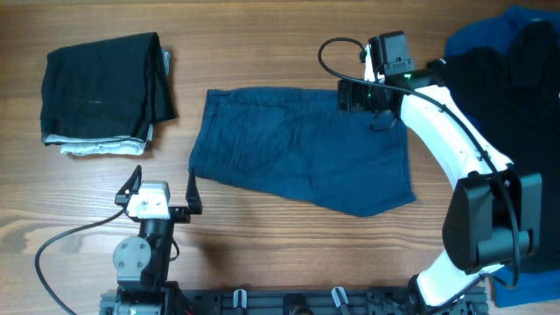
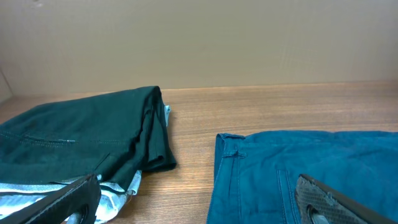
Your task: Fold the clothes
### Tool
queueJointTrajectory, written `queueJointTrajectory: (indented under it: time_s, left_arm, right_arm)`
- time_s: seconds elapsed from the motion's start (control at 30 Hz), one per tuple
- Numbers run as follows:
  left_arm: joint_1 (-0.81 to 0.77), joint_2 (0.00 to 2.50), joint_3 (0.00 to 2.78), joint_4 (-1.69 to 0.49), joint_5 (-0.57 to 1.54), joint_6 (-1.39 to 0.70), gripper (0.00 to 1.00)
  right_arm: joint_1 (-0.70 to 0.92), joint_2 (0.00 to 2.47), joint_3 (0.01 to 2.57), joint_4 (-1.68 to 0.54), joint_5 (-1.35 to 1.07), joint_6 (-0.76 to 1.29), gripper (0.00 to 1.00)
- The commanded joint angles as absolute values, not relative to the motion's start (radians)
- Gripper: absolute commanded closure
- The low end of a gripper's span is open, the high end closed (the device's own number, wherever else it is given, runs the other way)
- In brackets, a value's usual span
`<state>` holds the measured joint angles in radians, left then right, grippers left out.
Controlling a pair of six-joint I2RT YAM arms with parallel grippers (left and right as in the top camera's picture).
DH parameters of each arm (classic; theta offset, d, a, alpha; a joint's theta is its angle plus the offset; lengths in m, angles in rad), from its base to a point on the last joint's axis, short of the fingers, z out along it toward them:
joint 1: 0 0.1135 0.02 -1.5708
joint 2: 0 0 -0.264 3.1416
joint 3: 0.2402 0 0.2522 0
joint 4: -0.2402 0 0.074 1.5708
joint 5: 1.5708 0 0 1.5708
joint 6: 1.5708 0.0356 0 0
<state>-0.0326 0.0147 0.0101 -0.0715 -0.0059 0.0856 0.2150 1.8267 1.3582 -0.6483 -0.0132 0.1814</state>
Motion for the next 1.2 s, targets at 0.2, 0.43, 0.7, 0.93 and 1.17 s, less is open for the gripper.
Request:
queueJointTrajectory:
  time_s: [0.2, 0.43, 0.7, 0.93, 1.17]
  left_arm:
    - [-0.037, 0.009, 0.007, 0.034, 0.089, 0.095, 0.0]
    - [-0.037, 0.157, 0.309, -0.014, 0.181, 0.036, 0.0]
    - [-0.038, 0.881, 0.97, -0.4, 0.3, 0.036, 0.0]
    - [-0.076, 1.397, 1.459, -0.699, 0.336, 0.036, 0.0]
    - [-0.077, 1.589, 1.458, -0.701, 0.43, 0.036, 0.0]
  right_arm:
    - [0.216, 1.827, 1.366, -0.643, 0.004, 0.183, 0.01]
    - [0.216, 1.827, 1.366, -0.561, 0.004, 0.183, 0.01]
    - [0.216, 1.825, 1.366, -0.53, 0.004, 0.186, 0.01]
    - [0.102, 1.795, 1.388, -0.778, -0.007, -0.041, 0.04]
    - [-0.129, 1.797, 1.389, -0.77, -0.233, -0.24, 0.14]
